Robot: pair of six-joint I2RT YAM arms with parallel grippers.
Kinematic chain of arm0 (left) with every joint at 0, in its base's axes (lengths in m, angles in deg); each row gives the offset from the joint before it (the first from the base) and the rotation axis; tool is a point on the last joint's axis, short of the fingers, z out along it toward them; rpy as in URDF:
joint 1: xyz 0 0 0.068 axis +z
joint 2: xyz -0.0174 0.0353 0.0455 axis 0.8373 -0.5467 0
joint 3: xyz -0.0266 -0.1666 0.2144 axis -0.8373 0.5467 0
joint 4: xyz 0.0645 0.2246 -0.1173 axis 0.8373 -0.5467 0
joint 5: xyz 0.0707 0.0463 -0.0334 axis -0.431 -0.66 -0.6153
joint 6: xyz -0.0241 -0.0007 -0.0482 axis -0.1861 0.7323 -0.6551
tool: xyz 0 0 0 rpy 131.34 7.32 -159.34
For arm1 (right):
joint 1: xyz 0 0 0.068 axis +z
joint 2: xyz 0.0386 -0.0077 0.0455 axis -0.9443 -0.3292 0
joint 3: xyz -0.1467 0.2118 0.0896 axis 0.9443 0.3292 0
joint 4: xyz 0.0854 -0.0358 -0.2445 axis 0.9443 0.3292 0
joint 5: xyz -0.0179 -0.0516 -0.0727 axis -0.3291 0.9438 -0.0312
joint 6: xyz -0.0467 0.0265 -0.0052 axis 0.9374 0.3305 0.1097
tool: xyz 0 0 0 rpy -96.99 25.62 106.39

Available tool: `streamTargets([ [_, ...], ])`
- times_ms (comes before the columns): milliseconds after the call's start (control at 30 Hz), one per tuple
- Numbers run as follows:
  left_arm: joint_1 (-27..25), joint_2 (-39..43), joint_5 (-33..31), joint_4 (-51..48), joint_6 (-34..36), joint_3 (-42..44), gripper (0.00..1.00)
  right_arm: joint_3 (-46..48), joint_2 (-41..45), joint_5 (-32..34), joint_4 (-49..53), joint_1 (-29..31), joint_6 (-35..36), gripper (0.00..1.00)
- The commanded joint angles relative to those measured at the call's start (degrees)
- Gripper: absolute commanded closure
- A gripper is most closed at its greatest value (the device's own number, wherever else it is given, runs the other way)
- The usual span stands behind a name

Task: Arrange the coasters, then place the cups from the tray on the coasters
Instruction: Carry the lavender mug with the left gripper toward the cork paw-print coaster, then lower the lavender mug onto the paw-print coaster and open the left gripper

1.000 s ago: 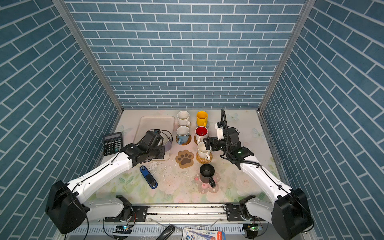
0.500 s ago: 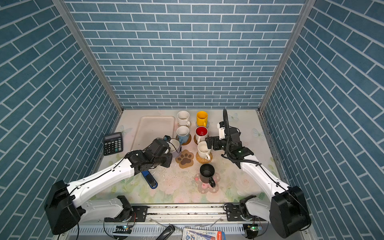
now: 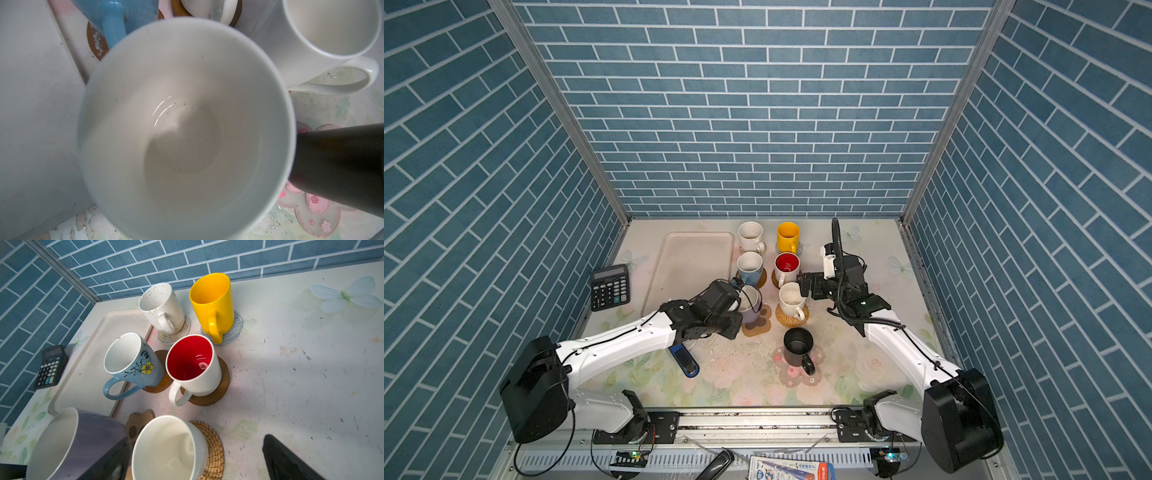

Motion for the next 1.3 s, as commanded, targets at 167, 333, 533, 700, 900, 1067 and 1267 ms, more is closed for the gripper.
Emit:
streamTargets([
  [167, -0.43, -2.96, 1.43, 4.54, 1.57, -1.58, 1.00, 1.31, 0.02, 0.00, -1.72, -0.45, -1.38, 0.02],
  [333, -0.40, -4.46, 0.23, 4.45, 1.57, -2.35, 1.00, 1.36, -0.15, -0.23, -1.82, -0.46, -1.45, 0.01],
  [533, -0.40, -6.17, 0.21, 4.55, 1.86, -3.56, 1.00, 1.49, 0.02, -0.30, -1.81, -0.46, -1.46, 0.01],
  [700, -0.40, -7.16, 0.07, 3.94, 2.11, -4.71, 1.00, 1.54, 0.11, -0.26, -1.72, -0.45, -1.37, 0.01],
  [900, -0.41, -7.91, 0.02, 3.84, 1.72, -4.42, 0.96, 1.53, 0.46, -0.19, -1.69, -0.46, -1.37, 0.02],
  [1067, -0.37, -7.85, -0.37, 3.58, 1.62, -4.15, 0.82, 1.49, 0.72, -0.45, -1.69, -0.50, -1.38, 0.02],
  [1267, -0.40, -7.14, -1.37, 2.41, 1.71, -4.89, 0.47, 1.25, 1.75, -0.43, -1.10, -0.56, -1.30, 0.02],
])
